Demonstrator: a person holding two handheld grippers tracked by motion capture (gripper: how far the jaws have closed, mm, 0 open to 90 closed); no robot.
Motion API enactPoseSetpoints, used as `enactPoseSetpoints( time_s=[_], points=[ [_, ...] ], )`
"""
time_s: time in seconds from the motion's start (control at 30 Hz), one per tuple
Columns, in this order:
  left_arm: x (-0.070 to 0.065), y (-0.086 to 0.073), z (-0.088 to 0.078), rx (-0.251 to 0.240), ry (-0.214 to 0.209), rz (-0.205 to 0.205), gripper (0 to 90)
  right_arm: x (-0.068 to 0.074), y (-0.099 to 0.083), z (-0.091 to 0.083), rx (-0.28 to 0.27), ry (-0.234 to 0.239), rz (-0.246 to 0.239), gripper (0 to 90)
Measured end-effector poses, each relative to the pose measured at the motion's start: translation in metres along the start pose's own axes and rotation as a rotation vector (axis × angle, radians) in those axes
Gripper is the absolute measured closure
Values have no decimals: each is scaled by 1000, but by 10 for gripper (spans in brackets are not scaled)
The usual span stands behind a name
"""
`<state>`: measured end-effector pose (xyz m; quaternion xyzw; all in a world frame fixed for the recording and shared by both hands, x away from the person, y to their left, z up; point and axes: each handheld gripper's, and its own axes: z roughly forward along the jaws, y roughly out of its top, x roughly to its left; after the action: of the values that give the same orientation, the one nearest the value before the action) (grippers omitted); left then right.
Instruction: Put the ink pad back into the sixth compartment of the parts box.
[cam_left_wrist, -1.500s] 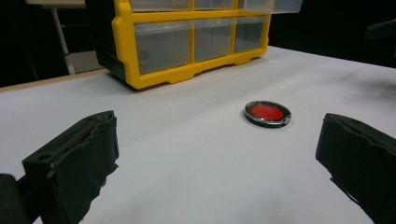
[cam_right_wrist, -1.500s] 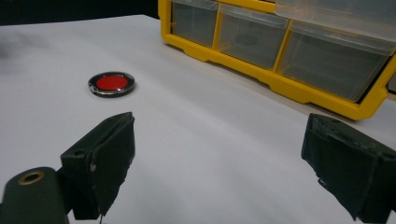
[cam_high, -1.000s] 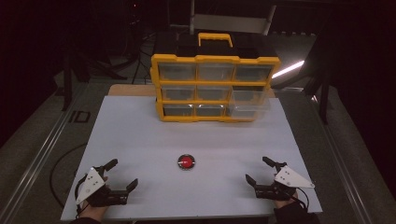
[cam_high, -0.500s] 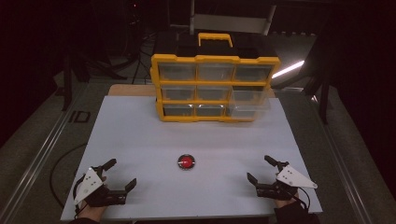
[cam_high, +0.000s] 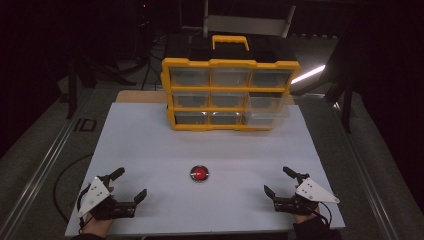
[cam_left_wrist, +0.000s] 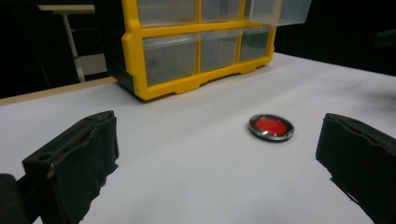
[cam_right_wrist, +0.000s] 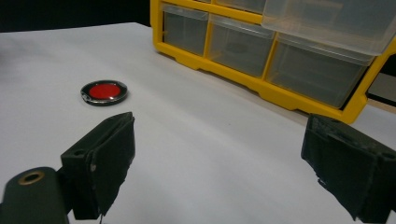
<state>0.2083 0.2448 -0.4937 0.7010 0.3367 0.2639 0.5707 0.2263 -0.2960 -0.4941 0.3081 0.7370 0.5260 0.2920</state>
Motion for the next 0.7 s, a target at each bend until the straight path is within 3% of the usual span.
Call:
enactPoseSetpoints(
  time_s=[0.33,0.53,0.7],
  points=[
    [-3,38,0,7,-44,24,0,0,0,0,1,-7,8,99],
    [-6,69,6,11,-56,42,0,0,0,1,2,-2,6,99],
    [-9,84,13,19,-70,46,0,0,0,1,0,-3,12,99]
  ],
)
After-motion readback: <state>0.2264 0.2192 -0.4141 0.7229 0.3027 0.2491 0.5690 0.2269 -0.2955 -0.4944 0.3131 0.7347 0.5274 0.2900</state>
